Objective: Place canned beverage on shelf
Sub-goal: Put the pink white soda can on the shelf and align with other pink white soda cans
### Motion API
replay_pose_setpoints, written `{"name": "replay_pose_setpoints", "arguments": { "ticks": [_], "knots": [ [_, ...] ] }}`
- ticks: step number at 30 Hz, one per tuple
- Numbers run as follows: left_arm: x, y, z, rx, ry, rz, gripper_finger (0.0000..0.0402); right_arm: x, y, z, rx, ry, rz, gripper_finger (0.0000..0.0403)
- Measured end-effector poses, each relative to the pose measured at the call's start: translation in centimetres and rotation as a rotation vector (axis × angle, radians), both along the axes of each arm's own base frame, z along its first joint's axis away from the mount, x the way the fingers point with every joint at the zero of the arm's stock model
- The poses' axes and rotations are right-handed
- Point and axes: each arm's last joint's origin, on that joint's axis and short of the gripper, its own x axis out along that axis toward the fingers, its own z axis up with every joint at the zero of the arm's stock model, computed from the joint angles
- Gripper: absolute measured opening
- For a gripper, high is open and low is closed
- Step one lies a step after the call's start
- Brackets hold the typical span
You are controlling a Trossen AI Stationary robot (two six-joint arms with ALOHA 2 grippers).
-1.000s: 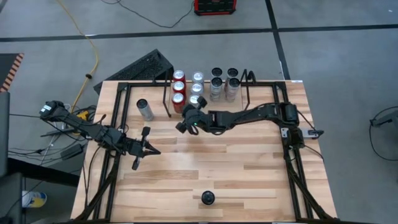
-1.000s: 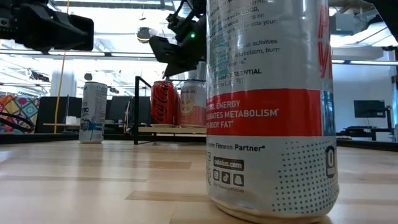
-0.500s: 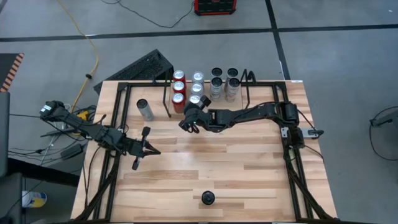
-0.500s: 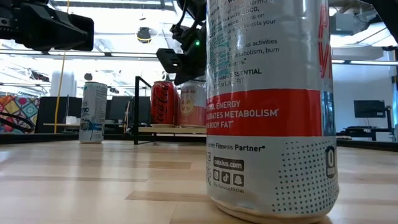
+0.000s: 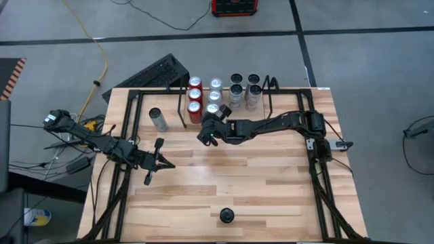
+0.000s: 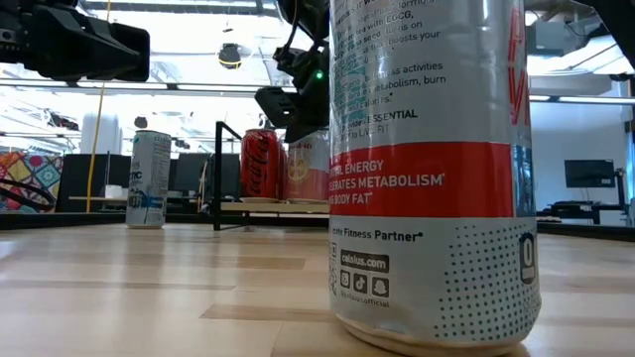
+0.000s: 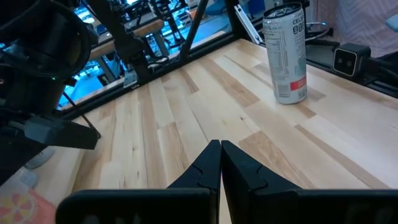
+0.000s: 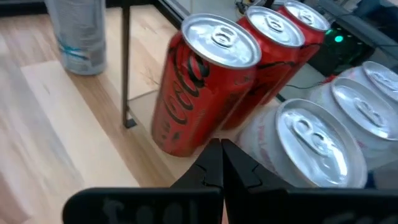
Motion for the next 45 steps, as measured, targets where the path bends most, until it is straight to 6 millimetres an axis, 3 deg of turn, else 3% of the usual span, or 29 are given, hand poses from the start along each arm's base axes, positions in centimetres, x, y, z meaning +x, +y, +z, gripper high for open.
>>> {"name": "replay_pose_setpoints", "arguments": {
  "ticks": [45],
  "knots": [
    [0.0, 0.0, -0.01, 0.001, 0.002, 0.0, 0.0, -0.95, -0.19, -0.58, 0.004, 0.092, -0.059, 0.0017]
  ]
}}
